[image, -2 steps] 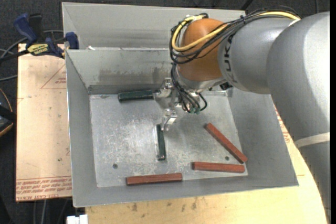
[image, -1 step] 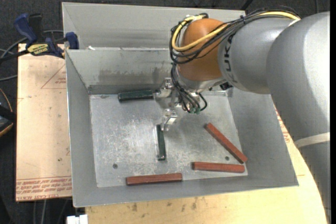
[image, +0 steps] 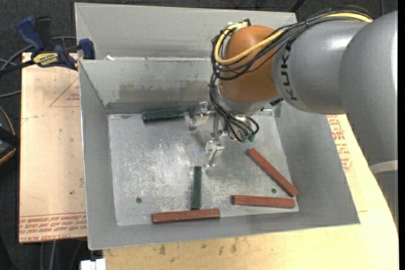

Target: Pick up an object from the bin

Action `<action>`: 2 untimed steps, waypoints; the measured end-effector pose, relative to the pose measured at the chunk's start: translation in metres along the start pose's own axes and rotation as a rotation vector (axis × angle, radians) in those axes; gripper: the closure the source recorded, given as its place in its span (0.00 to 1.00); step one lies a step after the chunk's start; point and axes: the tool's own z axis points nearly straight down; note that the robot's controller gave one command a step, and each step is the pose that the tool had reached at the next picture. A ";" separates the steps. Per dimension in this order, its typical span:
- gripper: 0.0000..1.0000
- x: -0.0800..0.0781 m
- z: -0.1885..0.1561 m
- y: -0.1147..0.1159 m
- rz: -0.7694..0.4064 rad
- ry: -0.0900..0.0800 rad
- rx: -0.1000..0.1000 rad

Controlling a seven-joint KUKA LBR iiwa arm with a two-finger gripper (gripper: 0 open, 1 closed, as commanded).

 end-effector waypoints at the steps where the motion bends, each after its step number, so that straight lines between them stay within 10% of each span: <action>1: 0.00 0.020 -0.002 0.005 -0.172 0.000 0.001; 2: 0.00 0.034 0.007 0.009 -0.171 0.007 -0.002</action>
Offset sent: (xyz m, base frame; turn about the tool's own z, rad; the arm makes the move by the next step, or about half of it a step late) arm -0.0476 0.0006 0.0014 -0.4111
